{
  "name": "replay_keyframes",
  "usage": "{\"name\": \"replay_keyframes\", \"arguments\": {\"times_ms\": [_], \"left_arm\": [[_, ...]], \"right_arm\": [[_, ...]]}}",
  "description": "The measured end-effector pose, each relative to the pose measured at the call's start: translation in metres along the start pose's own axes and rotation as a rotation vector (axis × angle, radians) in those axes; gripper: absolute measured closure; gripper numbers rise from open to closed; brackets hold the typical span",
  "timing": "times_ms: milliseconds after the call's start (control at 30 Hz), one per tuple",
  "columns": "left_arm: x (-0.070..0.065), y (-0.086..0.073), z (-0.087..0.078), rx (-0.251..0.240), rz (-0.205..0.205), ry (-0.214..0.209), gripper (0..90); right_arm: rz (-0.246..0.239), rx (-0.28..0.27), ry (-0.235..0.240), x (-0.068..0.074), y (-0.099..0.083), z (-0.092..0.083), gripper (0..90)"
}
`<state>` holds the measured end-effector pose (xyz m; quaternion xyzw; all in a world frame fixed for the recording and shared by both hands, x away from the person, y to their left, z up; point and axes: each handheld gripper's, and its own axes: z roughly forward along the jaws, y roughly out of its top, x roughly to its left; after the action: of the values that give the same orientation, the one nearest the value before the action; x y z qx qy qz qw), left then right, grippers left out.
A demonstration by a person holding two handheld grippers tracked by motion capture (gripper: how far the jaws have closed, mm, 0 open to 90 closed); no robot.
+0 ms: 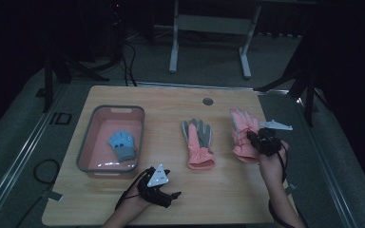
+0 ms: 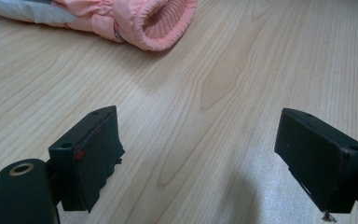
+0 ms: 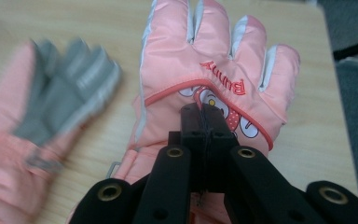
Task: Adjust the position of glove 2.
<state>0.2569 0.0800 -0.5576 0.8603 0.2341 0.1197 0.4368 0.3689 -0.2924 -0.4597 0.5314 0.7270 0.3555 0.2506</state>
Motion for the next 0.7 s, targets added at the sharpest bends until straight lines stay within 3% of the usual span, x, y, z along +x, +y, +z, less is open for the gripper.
{"name": "replay_keyframes", "arguments": {"times_ms": [100, 367, 700], "left_arm": [[0.0, 0.0, 0.0, -0.002, -0.001, 0.0, 14.4], [0.0, 0.0, 0.0, 0.0, 0.003, 0.001, 14.4], [-0.001, 0.001, 0.0, 0.0, 0.012, -0.001, 14.4]], "right_arm": [[-0.017, -0.019, -0.003, 0.013, 0.012, -0.01, 89.5], [-0.023, -0.065, 0.043, 0.048, 0.034, -0.02, 89.4], [0.012, -0.08, 0.104, 0.092, 0.04, -0.019, 89.5]]}}
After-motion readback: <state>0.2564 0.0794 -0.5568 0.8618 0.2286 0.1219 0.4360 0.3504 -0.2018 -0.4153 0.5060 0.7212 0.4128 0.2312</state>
